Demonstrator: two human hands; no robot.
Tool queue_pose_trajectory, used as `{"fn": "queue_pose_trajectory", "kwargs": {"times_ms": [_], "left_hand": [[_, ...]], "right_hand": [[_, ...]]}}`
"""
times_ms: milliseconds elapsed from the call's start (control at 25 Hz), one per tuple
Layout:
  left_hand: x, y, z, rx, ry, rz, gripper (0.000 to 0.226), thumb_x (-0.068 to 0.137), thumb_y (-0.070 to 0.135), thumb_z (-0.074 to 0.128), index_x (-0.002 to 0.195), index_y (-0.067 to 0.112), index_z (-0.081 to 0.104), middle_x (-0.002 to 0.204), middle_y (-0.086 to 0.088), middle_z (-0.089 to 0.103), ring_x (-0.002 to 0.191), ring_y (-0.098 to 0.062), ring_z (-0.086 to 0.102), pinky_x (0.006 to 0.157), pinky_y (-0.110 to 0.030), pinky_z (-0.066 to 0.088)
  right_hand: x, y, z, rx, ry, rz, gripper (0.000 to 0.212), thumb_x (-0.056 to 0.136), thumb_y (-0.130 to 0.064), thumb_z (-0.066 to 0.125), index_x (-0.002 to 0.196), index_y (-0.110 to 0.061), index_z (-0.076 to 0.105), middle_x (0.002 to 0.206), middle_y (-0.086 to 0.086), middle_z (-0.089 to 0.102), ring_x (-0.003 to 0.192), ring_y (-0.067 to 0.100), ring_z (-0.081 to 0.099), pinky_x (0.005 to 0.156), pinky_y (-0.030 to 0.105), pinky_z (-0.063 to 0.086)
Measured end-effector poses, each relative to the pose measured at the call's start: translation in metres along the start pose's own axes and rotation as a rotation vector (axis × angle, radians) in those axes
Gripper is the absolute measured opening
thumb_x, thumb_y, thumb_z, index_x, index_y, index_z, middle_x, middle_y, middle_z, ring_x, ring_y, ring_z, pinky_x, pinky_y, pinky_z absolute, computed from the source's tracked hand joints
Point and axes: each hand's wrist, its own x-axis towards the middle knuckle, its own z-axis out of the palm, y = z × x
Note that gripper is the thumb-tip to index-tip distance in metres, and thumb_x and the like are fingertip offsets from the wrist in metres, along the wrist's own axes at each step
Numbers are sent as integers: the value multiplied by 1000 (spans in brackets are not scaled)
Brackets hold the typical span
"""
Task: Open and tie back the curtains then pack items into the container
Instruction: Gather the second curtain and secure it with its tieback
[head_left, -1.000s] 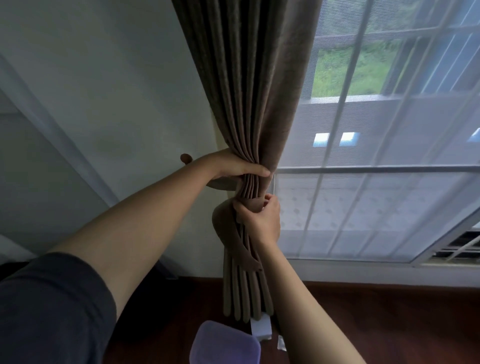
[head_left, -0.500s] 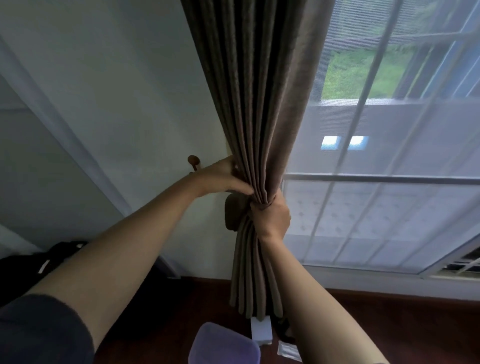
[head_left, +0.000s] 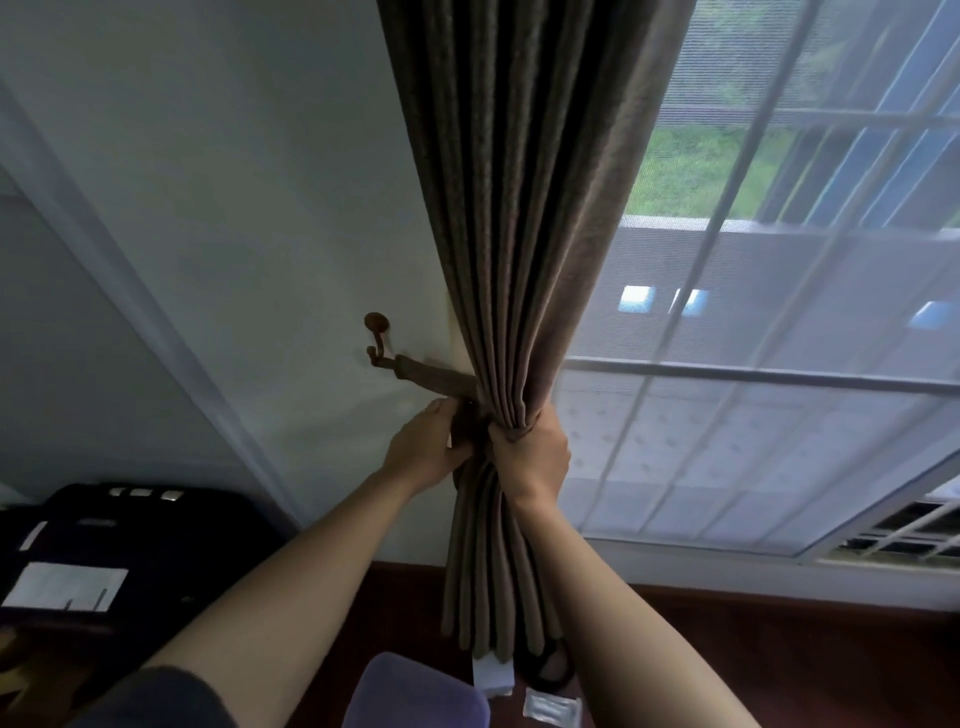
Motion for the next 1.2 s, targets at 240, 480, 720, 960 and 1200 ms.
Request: {"fn": "queue_pose_trajectory", "kwargs": {"times_ms": [240,480,720,960,1200], "left_hand": [[9,-2,-25,477,264,177,31,88,33,39,83,12,61,83,-6,64,84,-29,59,65,-35,35],[23,33,-67,482,375,381,11,81,12,63,77,3,62,79,-15,57,74,-29,53,63,-40,44],[16,50,-51,-396,3,54,17,86,-5,54,95,9,55,75,4,60,64,-3,56,64,-24,47],[0,20,-47,-191,-295,167,35,61,17,71,93,23,62,98,17,54,94,0,51,78,-25,45],[0,24,-28,-283,-280,182,61,61,28,87,116,28,61,116,11,60,112,-6,53,99,-25,43]], "right_hand": [[-5,6,-2,25,-42,-61,35,77,-25,68,109,-16,58,102,8,68,95,33,60,70,27,36],[-9,10,-2,61,-52,-69,33,78,-27,69,106,-17,58,99,5,68,93,29,61,70,26,37],[-13,14,-11,129,-134,-132,27,76,-30,71,97,-26,55,88,-7,62,83,15,59,66,25,41],[-10,44,-30,140,-417,-285,54,67,-22,62,120,-19,54,117,-1,57,112,13,55,94,29,46],[1,40,-53,161,-580,-166,63,67,-9,46,128,-22,55,112,-12,52,116,1,50,92,7,38]]}}
